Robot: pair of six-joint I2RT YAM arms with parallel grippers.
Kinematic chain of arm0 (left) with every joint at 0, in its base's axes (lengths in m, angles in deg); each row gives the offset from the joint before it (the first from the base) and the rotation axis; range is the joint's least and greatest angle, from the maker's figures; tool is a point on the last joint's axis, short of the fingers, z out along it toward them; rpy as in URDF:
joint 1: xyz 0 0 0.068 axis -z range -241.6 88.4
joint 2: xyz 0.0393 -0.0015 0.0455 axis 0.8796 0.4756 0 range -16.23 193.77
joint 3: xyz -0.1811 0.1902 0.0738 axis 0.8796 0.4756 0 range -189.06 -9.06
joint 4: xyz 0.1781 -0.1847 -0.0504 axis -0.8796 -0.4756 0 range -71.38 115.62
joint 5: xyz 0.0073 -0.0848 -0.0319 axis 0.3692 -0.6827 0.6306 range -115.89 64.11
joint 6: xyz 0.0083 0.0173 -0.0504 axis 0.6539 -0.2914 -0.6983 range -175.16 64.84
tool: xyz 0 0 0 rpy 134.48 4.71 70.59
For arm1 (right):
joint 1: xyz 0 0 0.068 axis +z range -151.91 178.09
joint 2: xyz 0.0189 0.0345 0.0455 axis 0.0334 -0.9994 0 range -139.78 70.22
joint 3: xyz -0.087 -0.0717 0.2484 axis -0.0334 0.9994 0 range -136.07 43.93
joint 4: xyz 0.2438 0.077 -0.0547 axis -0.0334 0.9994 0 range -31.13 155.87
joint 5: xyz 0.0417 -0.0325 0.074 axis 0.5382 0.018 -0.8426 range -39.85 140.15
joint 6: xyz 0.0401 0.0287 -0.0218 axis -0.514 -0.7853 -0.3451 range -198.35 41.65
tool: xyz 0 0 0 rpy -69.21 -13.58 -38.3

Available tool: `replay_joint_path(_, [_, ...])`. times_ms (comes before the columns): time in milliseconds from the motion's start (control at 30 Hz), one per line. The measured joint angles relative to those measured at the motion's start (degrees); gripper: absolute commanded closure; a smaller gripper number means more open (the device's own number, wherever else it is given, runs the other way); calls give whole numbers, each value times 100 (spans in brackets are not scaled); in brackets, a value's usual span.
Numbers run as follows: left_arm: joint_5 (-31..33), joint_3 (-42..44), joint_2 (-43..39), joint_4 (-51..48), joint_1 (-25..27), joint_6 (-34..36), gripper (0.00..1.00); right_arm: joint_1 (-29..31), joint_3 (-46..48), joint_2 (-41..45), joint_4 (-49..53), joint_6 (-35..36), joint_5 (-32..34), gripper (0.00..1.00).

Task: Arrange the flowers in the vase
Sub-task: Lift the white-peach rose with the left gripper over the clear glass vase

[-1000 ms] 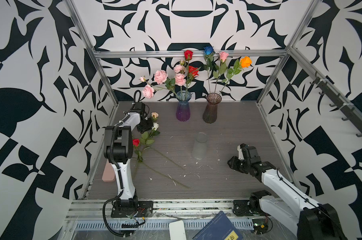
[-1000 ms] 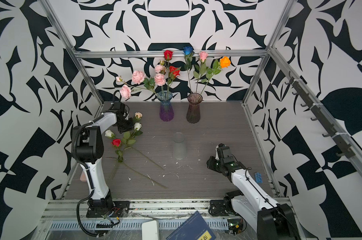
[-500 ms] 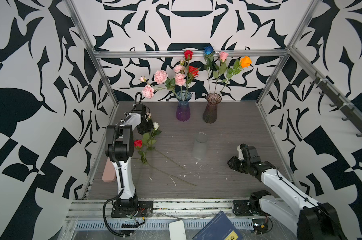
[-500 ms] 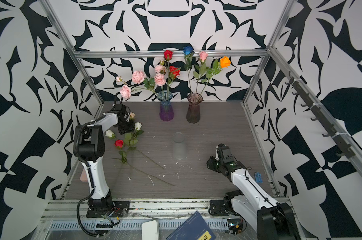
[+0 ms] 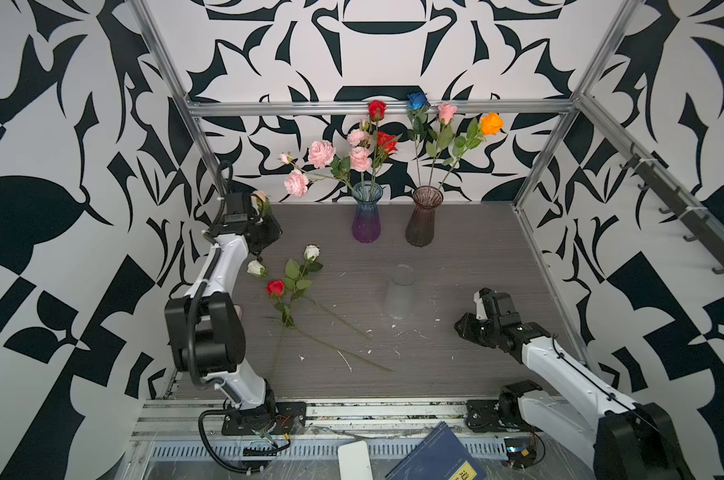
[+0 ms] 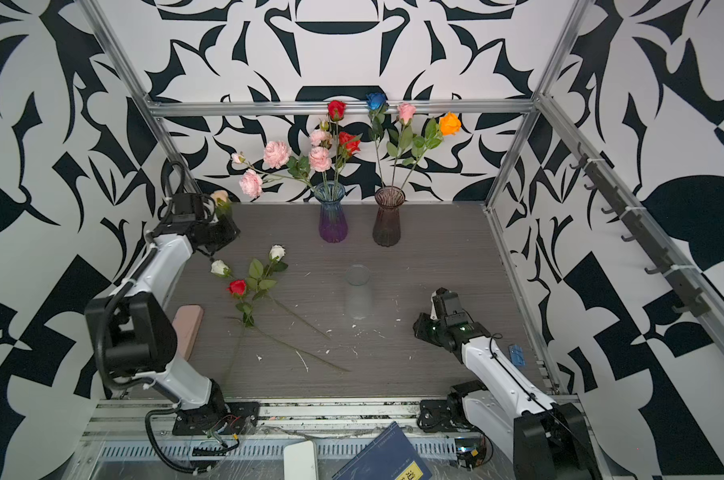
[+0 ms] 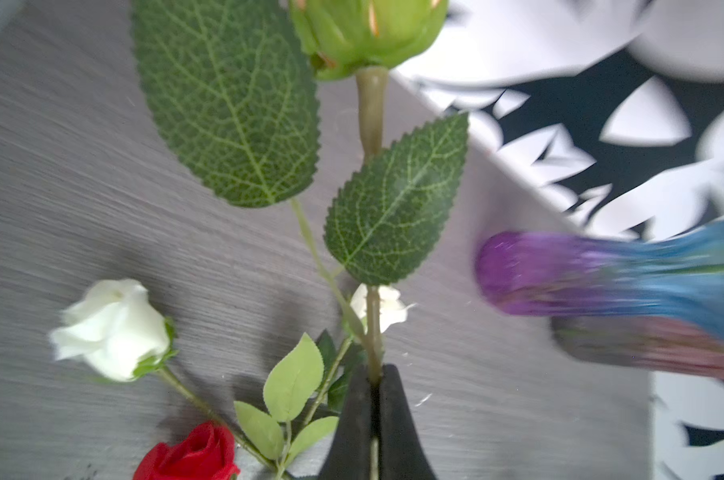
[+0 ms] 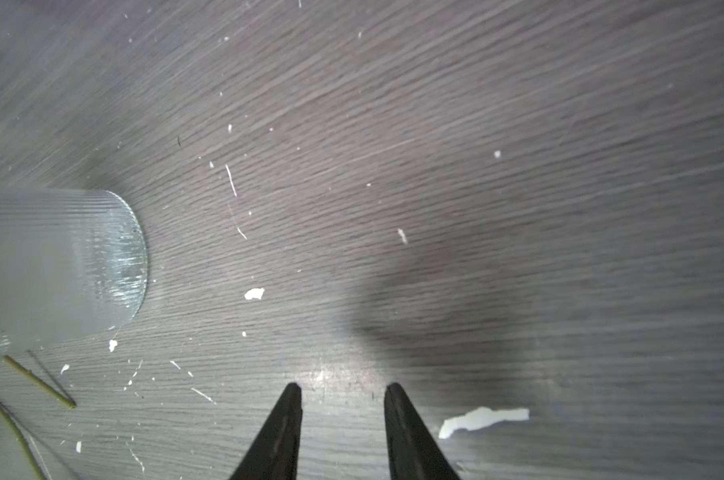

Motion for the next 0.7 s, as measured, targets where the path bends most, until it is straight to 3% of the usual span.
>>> replay_joint_path(233, [-638, 424, -1408, 1058, -98, -1019, 100, 35, 0, 0, -2, 0, -2, 63])
replay_joint_path(367, [-686, 417, -2253, 1862, 170, -1408, 100, 72, 0, -4, -2, 2, 0, 63])
replay_joint_path(500, [-638, 245, -2691, 2938, 1255, -1285, 100, 109, 0, -33, -4, 2, 0, 63])
replay_joint_path(700, [-555, -24, -2227, 4406, 3095, -450, 100, 144, 0, -33, -4, 2, 9, 63])
